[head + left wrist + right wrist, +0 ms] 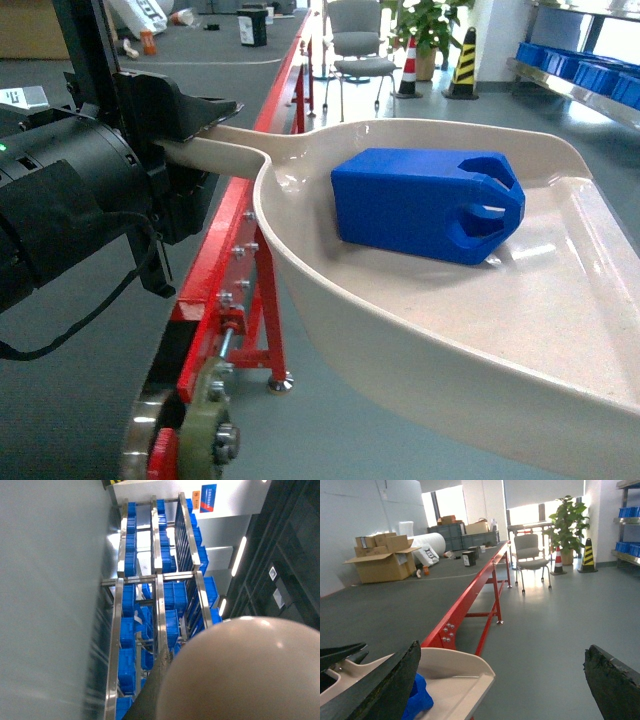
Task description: Place part in tray to right shelf
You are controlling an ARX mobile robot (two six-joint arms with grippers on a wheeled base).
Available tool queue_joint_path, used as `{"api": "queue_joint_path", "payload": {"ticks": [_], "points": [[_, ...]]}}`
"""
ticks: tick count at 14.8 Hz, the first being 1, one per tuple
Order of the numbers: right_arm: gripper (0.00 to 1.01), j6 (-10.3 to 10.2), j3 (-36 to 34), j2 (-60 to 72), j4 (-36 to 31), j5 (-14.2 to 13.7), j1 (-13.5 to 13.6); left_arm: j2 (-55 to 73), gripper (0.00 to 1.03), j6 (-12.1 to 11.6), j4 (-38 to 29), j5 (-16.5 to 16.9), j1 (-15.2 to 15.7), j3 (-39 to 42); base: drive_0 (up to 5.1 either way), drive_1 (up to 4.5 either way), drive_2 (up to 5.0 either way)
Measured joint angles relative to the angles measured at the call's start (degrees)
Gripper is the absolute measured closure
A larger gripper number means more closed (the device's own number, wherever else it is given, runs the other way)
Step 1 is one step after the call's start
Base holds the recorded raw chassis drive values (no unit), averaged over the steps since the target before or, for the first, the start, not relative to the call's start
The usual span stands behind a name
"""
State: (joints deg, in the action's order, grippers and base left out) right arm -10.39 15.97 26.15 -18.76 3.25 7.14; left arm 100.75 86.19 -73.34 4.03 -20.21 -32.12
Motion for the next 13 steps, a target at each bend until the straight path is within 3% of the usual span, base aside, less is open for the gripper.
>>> {"api": "queue_joint_path", "payload": {"ticks": [13], "points": [[0.03, 0.0, 0.0, 0.0, 0.04, 0.0, 0.0, 0.02, 0.91, -0.02, 0.02, 0.02, -0.02, 0.0, 5.1, -2.31, -2.4]]}}
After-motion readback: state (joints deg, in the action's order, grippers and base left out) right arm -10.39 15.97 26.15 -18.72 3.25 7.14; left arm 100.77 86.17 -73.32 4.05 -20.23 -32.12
